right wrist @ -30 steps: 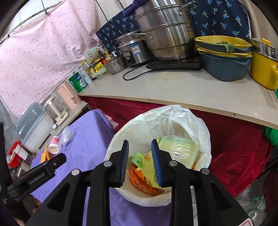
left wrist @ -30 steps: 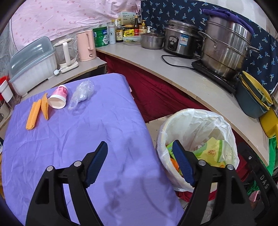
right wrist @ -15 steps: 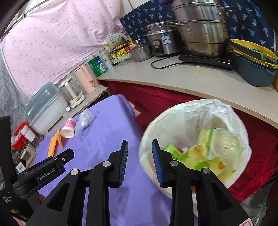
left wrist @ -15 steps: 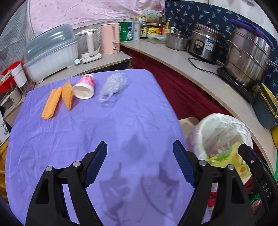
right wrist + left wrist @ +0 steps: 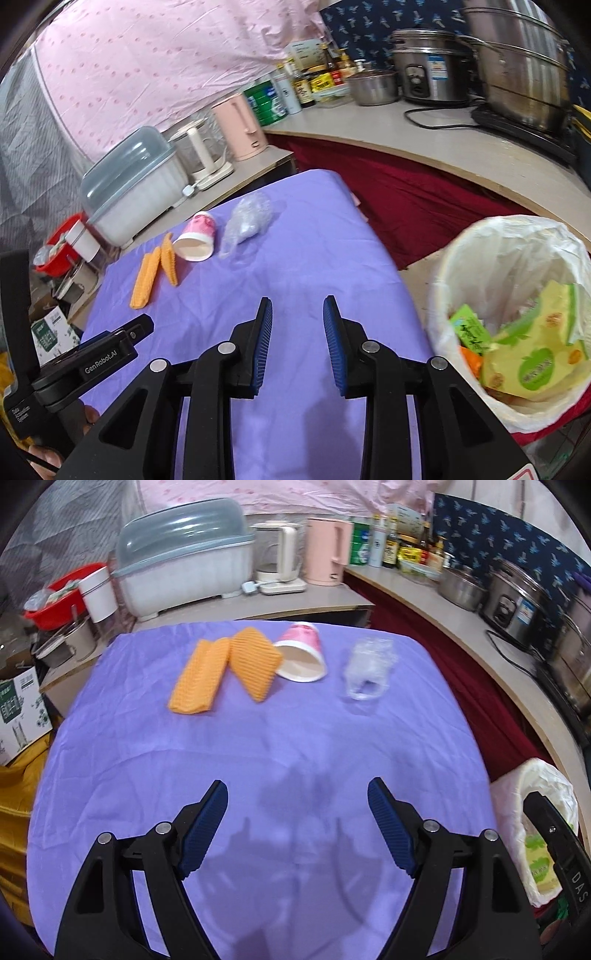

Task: Collect trash
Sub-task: 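Move both open grippers back over the table toward the foam sleeves, then grasp one orange foam net sleeve with each gripper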

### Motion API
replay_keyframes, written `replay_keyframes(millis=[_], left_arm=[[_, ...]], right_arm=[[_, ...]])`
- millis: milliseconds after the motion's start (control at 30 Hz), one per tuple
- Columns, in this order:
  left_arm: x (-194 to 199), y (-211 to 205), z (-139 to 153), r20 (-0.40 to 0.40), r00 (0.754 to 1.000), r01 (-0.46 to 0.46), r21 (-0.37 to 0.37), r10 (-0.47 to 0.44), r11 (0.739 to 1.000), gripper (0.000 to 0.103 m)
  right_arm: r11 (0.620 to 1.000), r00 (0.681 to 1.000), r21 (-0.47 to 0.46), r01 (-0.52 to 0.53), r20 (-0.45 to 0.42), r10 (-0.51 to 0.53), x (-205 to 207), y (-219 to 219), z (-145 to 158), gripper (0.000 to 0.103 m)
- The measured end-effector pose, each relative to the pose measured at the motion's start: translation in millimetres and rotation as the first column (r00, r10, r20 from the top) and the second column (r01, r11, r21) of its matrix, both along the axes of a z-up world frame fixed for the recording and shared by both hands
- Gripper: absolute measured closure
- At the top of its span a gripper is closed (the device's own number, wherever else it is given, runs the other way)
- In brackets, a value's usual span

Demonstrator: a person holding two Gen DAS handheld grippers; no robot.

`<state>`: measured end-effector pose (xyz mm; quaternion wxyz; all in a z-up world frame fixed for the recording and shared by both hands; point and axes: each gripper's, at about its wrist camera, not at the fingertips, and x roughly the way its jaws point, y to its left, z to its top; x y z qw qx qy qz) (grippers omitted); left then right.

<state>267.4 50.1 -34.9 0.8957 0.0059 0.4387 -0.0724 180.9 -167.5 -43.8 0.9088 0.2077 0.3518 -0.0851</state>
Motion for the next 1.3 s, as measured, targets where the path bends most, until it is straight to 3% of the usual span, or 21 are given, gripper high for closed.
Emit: replay_keyframes(millis=[433, 800, 1167, 1300], left_arm=[[67, 77, -17, -0.019, 0.994, -0.103, 0.022, 0.104, 0.994, 0.029], [135, 94, -54, -0.07, 0.992, -0.104, 0.021, 0.105, 0.994, 0.029], [173, 92, -80, -0.103, 0.991, -0.086, 0.0, 0.085, 0.996, 0.029], [180, 94, -85, -0.112, 0.989, -0.094, -0.008, 0.093, 0.996, 0.04]], right_arm=[[0.986, 0.986, 0.041, -0.164, -0.026, 0.165, 99, 78, -18, 0.074], [0.966, 0.968, 0.075, -0.246, -0.04, 0.249, 193, 125, -41, 0.074], [0.957, 0.96, 0.099, -0.272, -0.045, 0.277, 246, 138, -58, 0.074], [0.957, 0.96, 0.109, -0.269, -0.054, 0.276, 255, 138, -66, 0.074]])
